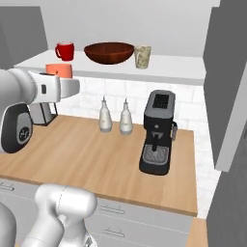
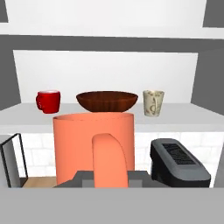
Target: Gather all objects into one cabinet and sort the glasses and bowls to opposite sides.
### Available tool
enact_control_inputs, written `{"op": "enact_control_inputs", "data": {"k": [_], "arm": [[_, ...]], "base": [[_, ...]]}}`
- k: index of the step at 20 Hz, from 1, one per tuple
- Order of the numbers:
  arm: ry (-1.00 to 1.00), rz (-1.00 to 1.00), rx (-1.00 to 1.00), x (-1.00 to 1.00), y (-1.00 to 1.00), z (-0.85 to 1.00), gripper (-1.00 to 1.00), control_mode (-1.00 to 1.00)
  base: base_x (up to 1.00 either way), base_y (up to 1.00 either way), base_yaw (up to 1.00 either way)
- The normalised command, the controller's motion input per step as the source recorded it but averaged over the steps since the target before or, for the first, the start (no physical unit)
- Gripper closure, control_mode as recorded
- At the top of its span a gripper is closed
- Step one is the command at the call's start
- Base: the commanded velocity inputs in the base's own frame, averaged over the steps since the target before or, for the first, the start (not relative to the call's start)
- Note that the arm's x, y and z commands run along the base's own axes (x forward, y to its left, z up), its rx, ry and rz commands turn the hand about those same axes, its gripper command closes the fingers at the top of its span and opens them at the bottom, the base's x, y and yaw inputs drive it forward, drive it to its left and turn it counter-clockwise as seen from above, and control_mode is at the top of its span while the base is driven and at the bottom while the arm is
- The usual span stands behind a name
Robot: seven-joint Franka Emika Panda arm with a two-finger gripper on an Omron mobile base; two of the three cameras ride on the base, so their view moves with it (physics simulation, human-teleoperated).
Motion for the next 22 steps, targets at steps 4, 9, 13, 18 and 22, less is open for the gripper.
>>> {"op": "enact_control_inputs", "data": {"k": [4, 9, 13, 18, 22], "arm": [[0.00, 0.00, 0.00, 0.00, 0.00, 0.00, 1.00, 1.00], [0.00, 0.00, 0.00, 0.00, 0.00, 0.00, 1.00, 1.00], [0.00, 0.00, 0.00, 0.00, 0.00, 0.00, 1.00, 1.00], [0.00, 0.00, 0.00, 0.00, 0.00, 0.00, 1.00, 1.00], [0.00, 0.00, 0.00, 0.00, 0.00, 0.00, 1.00, 1.00]], "base": [[0.41, -0.03, -0.10], [0.28, -0.01, -0.25], [0.08, 0.04, -0.24], [0.07, 0.11, -0.09], [0.19, 0.00, 0.00]]}}
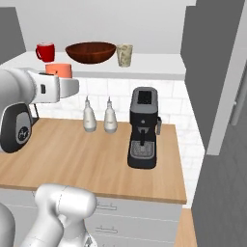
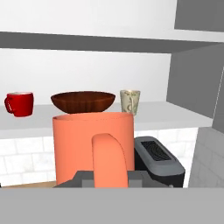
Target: Gather all objects into one cabinet and sort the glasses and bowls to opposite sides.
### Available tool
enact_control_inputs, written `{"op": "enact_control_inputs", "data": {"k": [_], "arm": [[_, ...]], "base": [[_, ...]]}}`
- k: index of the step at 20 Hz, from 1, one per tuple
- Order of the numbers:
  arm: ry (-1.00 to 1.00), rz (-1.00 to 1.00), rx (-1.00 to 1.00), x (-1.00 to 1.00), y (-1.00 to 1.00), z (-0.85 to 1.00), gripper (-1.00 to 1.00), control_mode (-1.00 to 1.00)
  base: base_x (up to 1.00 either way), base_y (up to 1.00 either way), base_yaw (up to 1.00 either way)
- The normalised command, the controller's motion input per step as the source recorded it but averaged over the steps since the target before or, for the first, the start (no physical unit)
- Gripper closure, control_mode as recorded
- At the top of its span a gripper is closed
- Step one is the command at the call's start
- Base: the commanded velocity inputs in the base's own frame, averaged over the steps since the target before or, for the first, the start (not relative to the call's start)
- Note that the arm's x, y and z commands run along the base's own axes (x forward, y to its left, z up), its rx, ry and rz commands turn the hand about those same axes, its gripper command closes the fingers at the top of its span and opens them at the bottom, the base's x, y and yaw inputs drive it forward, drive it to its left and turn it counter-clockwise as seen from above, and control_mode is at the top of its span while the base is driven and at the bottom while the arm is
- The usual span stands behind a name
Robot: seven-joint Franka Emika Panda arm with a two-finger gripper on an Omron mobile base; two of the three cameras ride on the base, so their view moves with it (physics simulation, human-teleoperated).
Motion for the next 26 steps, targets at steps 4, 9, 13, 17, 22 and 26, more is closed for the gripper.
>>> {"op": "enact_control_inputs", "data": {"k": [4, 9, 13, 17, 22, 26], "arm": [[0.00, 0.00, 0.00, 0.00, 0.00, 0.00, 1.00, 1.00], [0.00, 0.01, 0.00, 0.00, 0.03, 0.00, 1.00, -1.00], [0.02, 0.20, 0.00, -0.04, 0.62, 0.00, 1.00, -1.00], [0.09, 0.33, 0.00, 0.00, 0.74, 0.00, 1.00, -1.00], [0.08, 0.35, 0.01, 0.00, 0.71, 0.00, 1.00, -1.00], [0.01, 0.17, 0.03, -0.03, 0.73, 0.00, 1.00, -1.00]], "base": [[0.19, 0.00, 0.00], [0.11, 0.00, 0.00], [0.00, 0.00, 0.00], [0.00, 0.00, 0.00], [0.00, 0.00, 0.00], [0.00, 0.00, 0.00]]}}
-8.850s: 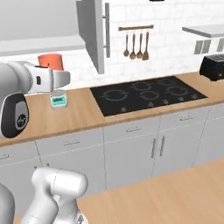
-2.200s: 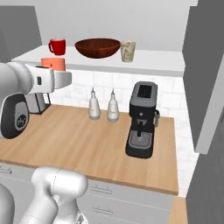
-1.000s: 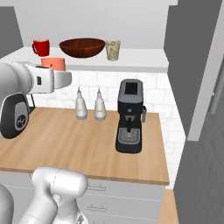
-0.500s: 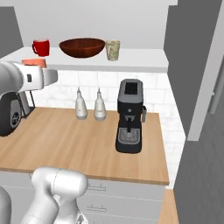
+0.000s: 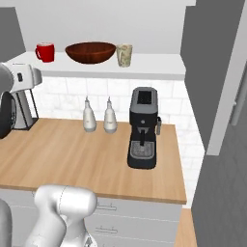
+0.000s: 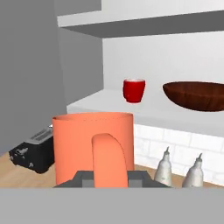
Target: Gather all objects into one cabinet and sort the glasses and bowls to opposite sides.
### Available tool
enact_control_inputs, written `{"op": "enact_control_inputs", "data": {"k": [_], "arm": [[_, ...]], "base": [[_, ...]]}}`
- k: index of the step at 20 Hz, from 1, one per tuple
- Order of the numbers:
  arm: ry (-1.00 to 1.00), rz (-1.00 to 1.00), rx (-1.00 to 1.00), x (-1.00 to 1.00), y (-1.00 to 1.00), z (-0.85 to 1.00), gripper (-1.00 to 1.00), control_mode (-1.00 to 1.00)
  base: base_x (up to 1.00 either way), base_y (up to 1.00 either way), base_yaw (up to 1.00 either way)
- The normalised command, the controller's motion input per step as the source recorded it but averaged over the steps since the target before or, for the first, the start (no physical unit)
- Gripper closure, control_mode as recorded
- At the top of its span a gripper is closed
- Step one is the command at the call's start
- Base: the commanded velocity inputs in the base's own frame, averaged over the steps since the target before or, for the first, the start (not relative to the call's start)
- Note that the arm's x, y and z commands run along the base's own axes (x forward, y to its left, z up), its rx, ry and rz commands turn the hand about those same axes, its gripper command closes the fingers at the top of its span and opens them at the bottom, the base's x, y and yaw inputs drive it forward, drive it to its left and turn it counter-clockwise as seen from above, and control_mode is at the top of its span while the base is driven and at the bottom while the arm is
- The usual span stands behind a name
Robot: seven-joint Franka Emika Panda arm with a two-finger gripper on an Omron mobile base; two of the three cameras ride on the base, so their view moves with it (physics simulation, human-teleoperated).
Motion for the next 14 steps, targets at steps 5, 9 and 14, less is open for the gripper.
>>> {"op": "enact_control_inputs", "data": {"k": [5, 9, 14], "arm": [[-0.04, 0.00, 0.06, 0.03, 0.63, 0.03, 1.00, -1.00], [-0.10, 0.00, 0.15, 0.44, 0.27, 0.15, 1.00, -1.00], [-0.03, 0.02, 0.15, 0.91, 0.06, 0.00, 1.00, -1.00]], "base": [[0.00, 0.00, 0.00], [0.00, 0.00, 0.00], [0.00, 0.00, 0.00]]}}
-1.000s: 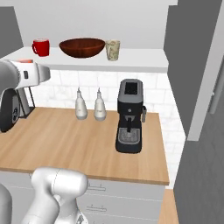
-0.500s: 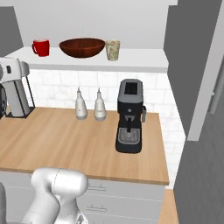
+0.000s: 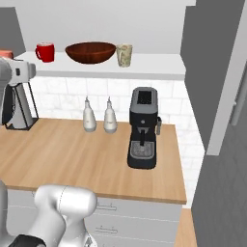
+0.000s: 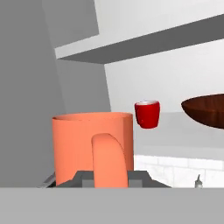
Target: Gather all objects into one cabinet and sort the glasses and bowls to opposite sides.
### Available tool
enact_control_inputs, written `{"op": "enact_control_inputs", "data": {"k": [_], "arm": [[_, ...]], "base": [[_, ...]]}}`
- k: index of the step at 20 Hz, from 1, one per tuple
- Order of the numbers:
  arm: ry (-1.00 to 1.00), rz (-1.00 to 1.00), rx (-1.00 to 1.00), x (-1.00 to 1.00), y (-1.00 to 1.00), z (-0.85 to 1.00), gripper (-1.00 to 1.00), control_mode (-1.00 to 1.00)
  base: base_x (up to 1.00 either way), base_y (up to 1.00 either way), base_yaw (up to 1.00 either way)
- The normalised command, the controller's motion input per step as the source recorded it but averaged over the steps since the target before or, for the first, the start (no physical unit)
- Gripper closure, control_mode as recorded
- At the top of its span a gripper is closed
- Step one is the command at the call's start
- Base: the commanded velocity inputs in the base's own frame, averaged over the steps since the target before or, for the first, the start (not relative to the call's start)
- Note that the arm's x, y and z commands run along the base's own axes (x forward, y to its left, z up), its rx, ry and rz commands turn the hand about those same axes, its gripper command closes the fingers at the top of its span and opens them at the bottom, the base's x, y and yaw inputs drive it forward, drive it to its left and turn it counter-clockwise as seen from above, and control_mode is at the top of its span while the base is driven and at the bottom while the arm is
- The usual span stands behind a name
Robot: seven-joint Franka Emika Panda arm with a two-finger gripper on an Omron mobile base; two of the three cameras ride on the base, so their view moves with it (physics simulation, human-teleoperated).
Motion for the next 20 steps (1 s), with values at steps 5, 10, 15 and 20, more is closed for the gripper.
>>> {"op": "enact_control_inputs", "data": {"k": [5, 10, 15, 20], "arm": [[0.00, 0.01, 0.01, 0.78, 0.34, -0.02, 1.00, -1.00], [-0.05, 0.00, -0.01, 0.28, 0.44, -0.03, 1.00, -1.00], [-0.01, 0.00, -0.01, 0.29, 0.12, -0.10, 1.00, -1.00], [0.04, 0.00, -0.03, 0.23, 0.02, -0.07, 1.00, -1.00]], "base": [[0.00, 0.00, 0.00], [0.00, 0.00, 0.00], [0.00, 0.00, 0.00], [0.00, 0.00, 0.00]]}}
